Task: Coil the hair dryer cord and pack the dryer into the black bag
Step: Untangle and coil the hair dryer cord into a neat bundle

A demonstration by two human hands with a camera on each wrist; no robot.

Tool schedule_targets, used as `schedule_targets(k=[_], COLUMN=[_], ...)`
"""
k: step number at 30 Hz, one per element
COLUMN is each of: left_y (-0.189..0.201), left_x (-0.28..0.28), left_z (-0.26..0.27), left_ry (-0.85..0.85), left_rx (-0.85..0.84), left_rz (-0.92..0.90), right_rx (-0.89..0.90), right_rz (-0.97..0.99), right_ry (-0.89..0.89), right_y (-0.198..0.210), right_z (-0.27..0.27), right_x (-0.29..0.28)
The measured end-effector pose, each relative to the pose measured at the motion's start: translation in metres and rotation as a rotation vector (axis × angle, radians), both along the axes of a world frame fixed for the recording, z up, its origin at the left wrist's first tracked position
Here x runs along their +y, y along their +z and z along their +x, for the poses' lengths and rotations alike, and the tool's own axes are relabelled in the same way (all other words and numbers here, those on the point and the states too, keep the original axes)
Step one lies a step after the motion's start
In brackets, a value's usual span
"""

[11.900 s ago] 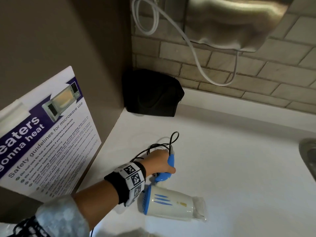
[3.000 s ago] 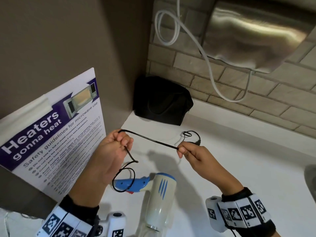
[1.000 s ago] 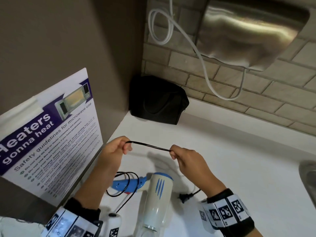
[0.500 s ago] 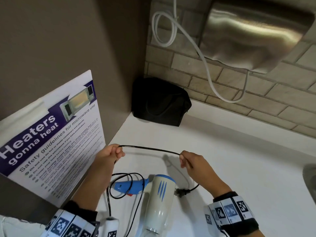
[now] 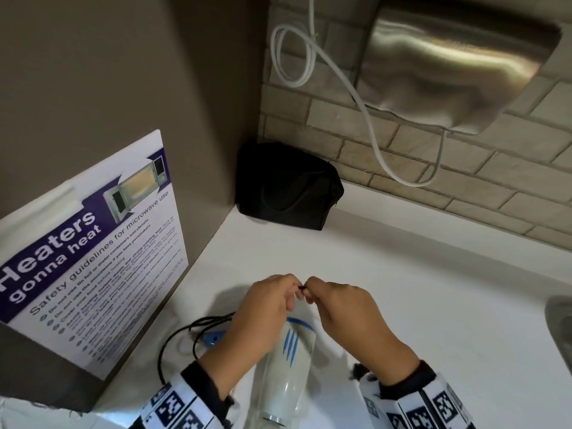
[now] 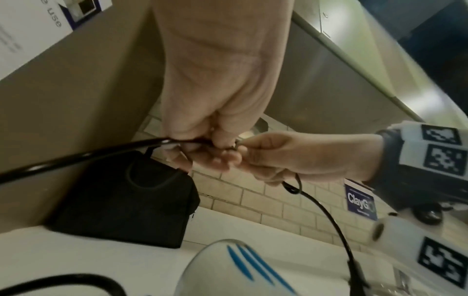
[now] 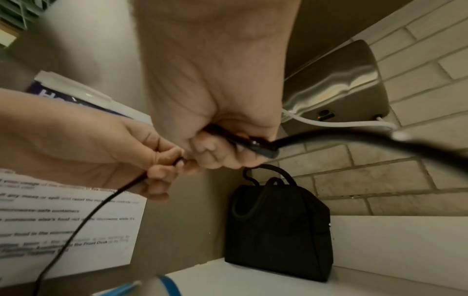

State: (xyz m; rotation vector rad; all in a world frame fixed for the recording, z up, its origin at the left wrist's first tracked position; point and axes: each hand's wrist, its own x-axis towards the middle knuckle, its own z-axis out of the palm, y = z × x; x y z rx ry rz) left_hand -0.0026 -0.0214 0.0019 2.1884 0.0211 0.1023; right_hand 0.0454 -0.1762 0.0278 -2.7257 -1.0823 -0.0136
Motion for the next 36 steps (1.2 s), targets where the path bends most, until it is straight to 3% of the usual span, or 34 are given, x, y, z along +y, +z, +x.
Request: schedule_targets(k=[4,8,16,23,28,32,36], left_y=[-0.001,-0.001,-0.007,-0.01,-0.008,-0.011,-0.014], left_x=[0.015,0.022,0.053,0.054,0.052,0.063,0.063], left_z=[0.0,-0.005,-0.006,-0.008,-0.006,-0.005,-0.005], left_ry=[0.101,0.17,0.275,0.137,0.261,0.341,0.277], left_rx=[-0.055,-0.046,-0.052,-0.027,-0.065,-0.075,-0.056], left_rz=[-0.176,-0.2,-0.254,-0.119,-0.165,-0.165,-0.108], right_rx=[0.093,0.189,0.193,0.299,0.515,0.541,0.525], right_rz=[0.04,0.095,0.139,0.309,0.432,0.458,0.462], right_ry=[0.069,0.091,-0.009,-0.066,-0.12,-0.137,-0.151], right_y=[-0.005,-0.013,-0.023,-0.011,-0.003,-0.003,-0.005], right_z=[0.004,0.009,0.019,0.02,0.015,0.017,0.019], right_x=[-0.009,-0.015,-0.03,-0.029,-0.03,-0.035,-0.036])
